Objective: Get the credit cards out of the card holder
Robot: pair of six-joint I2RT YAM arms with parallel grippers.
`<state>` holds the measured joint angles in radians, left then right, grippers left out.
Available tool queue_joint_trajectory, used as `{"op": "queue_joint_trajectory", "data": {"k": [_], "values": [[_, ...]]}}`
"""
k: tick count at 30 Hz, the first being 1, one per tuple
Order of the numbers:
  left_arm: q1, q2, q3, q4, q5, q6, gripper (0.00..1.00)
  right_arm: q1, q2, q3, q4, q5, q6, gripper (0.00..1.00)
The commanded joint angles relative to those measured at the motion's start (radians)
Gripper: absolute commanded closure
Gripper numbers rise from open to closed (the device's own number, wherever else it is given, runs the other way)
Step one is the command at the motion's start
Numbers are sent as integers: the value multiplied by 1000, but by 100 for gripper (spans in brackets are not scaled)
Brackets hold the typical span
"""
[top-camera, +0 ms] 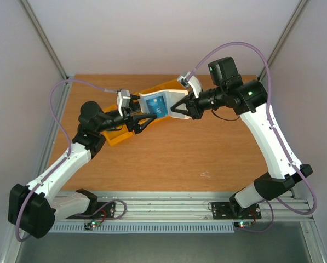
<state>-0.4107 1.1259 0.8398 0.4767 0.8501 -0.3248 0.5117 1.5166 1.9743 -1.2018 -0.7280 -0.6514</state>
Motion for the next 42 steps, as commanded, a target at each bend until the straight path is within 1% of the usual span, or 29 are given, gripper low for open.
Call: {"op": "queue_joint_trajectory", "data": {"k": [1,4,5,7,8,9,12,13,14,15,16,18,20,22,23,25,27,29,31,33,34,36,38,39,42], "values": [[4,-3,24,65,15,-16,11,7,10,48,-50,-123,-60,99],[4,-4,22,63,22,-14,18,7,25,60,-67,-151,-73,99],[3,-4,21,66,26,-14,22,7,31,64,-71,-149,-75,99],[3,-7,17,81,45,-13,34,6,41,68,-81,-143,-80,99],[3,-8,15,93,57,-8,42,7,44,69,-82,-138,-78,99],[1,-8,11,101,63,7,57,7,49,68,-79,-137,-75,99],[-6,-6,4,112,55,42,96,7,61,74,-67,-142,-58,99],[-9,-7,4,110,51,38,99,7,60,76,-62,-134,-53,98],[-8,-10,1,106,44,30,100,7,56,76,-52,-114,-46,93],[-8,-13,-2,100,33,24,100,5,48,70,-32,-58,-32,82],[-8,-16,-5,91,18,19,100,3,34,55,-11,-1,-17,75],[-9,-25,-12,42,-38,17,100,-18,4,15,41,89,23,64],[-13,-37,-16,-65,-158,24,100,-57,-24,-18,81,121,66,54],[-22,-51,-25,-177,-315,60,100,-76,-43,-38,113,143,94,46],[-27,-57,-37,-217,-419,111,100,-77,-46,-37,118,161,103,45],[-32,-57,-47,-273,-550,177,100,-78,-39,-19,116,181,114,45],[-34,-52,-48,-304,-626,235,100,-78,-29,10,113,164,128,45],[-37,-48,-49,-312,-661,283,100,-76,-22,22,121,105,147,47],[-40,-49,-51,-303,-672,320,100,-68,-22,4,184,12,185,49],[-45,-52,-54,-273,-647,359,100,-48,-30,-61,317,-98,266,50],[-50,-53,-57,-252,-627,360,100,-30,-31,-97,385,-165,297,50],[-55,-51,-57,-196,-583,327,100,10,-21,-145,503,-219,348,50],[-56,-46,-46,-144,-555,268,100,38,3,-168,586,-222,406,53],[-56,-44,-36,-129,-555,248,100,42,13,-184,625,-209,439,56],[-53,-50,-16,-89,-523,214,100,37,26,-224,663,-114,462,61]]}}
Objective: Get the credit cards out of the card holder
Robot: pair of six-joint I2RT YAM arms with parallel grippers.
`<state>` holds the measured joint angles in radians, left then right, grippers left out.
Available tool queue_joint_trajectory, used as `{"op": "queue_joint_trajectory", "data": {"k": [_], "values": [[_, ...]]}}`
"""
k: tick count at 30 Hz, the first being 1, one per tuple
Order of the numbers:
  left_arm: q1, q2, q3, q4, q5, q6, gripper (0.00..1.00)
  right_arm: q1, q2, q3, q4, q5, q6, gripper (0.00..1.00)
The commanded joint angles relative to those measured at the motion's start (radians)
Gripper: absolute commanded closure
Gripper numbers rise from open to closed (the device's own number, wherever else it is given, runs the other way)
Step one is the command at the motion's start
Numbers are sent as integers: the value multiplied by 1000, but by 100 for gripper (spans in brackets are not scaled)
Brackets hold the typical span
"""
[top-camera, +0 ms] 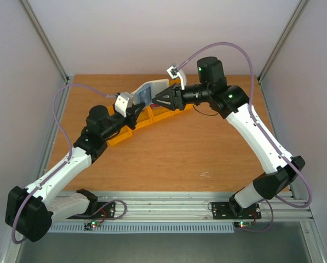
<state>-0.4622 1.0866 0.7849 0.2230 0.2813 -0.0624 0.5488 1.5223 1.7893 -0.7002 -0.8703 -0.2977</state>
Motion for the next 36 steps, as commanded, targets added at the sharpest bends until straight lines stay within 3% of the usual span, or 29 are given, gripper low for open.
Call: {"op": "queue_joint_trajectory", "data": {"k": [1,8,15,21,26,31,36], "values": [[-1,-18,36,183,71,-68,100,-4,22,-42,159,49,111,62],[51,-42,7,324,356,-348,100,-55,8,-58,119,100,108,66],[59,-42,-6,427,496,-395,100,-62,-4,-58,22,50,10,71],[59,-34,2,433,515,-390,100,-15,-9,-78,54,-36,-47,74],[58,-27,10,428,524,-390,100,-9,28,-53,56,-79,-43,82],[59,-22,10,422,524,-390,100,-6,34,-43,56,-139,-49,98],[58,-18,8,420,516,-384,100,-6,31,-37,41,-153,-64,99]]}}
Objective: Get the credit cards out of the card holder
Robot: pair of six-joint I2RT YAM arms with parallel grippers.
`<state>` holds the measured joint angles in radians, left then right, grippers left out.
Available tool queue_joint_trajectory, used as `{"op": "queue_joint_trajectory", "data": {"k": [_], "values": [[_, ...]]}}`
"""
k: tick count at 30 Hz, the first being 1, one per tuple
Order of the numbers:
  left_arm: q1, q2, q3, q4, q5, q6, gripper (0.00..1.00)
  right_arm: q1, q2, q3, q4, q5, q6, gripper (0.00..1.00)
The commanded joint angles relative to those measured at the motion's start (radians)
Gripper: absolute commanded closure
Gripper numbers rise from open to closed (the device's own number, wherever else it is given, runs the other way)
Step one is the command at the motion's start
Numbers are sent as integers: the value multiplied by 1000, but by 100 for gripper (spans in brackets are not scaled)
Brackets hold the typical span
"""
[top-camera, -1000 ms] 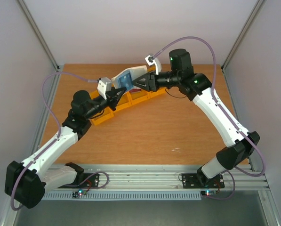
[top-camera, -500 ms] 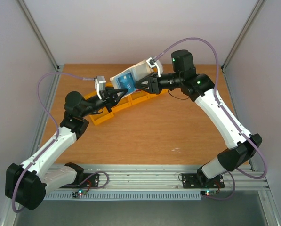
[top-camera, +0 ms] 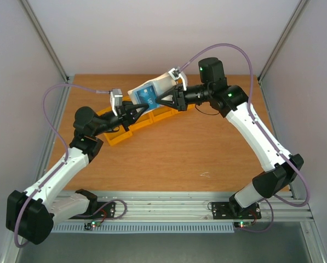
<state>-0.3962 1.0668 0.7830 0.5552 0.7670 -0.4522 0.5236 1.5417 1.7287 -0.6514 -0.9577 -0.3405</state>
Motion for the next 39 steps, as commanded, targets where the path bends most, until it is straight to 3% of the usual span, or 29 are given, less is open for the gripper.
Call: {"op": "queue_joint_trajectory", "data": {"k": [1,3,5,11,17,23,31,39], "values": [[-7,4,10,88,27,5,98,19,12,26,-12,-62,-27,99],[-7,3,8,86,18,-1,83,19,12,34,-28,-53,-42,99],[-7,3,6,87,14,-4,76,17,15,46,-52,-47,-60,99],[-8,-8,-6,82,3,-2,76,8,18,80,-151,-16,-125,99],[-7,-18,-16,73,-2,16,67,-11,17,116,-252,11,-177,99],[-7,-18,-19,72,-3,18,73,-13,20,143,-291,25,-198,99],[-8,-25,-24,64,2,17,64,-24,17,153,-323,47,-207,99],[-7,-22,-20,58,14,18,82,-25,14,152,-326,46,-216,99]]}}
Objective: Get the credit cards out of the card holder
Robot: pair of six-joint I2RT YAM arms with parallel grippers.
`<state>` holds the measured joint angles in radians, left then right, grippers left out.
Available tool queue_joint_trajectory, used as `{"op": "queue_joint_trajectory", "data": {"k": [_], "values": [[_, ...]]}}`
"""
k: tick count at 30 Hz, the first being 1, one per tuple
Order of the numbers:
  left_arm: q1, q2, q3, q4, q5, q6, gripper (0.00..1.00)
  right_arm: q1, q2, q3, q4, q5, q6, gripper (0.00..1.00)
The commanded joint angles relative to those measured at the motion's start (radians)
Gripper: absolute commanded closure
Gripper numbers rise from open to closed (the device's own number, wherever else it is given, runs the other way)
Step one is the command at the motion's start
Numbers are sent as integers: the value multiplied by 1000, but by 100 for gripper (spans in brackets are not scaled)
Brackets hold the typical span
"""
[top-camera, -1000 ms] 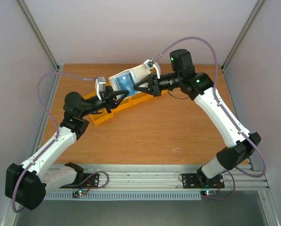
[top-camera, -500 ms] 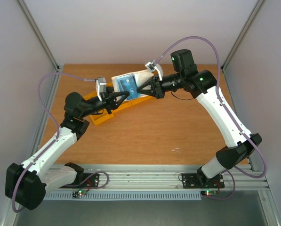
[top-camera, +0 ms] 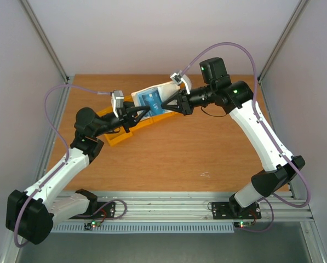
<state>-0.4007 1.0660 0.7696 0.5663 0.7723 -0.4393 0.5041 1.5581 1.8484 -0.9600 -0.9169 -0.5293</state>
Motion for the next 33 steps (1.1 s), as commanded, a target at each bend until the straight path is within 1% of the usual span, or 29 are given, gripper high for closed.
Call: {"op": "queue_joint_trajectory", "data": {"k": [1,2,3,5,6,8,14,16,23,29,33], "values": [[-3,-22,-7,45,9,5,83,-6,-4,33,-26,19,-34,99],[-2,-25,-8,43,7,5,83,-8,-5,34,-35,29,-40,99],[-2,-26,-9,42,6,4,81,-12,-6,36,-42,35,-43,99],[-2,-27,-10,41,5,5,73,-17,-7,38,-51,40,-44,99],[-3,-26,-10,39,5,4,72,-18,-9,40,-54,37,-45,99],[-2,-24,-9,41,8,4,75,-18,-7,43,-47,19,-37,99],[-2,-24,-9,38,9,4,95,-21,-10,46,-54,38,-48,99],[-2,-26,-8,37,9,5,99,-28,-10,48,-69,47,-60,99],[-2,-26,-10,33,4,7,100,-73,-30,50,-104,62,-78,99],[-1,-20,-9,22,2,7,100,-81,-27,59,-124,70,-92,99],[-1,-22,-14,-83,-86,23,100,-139,-46,62,-158,109,-111,99]]}}
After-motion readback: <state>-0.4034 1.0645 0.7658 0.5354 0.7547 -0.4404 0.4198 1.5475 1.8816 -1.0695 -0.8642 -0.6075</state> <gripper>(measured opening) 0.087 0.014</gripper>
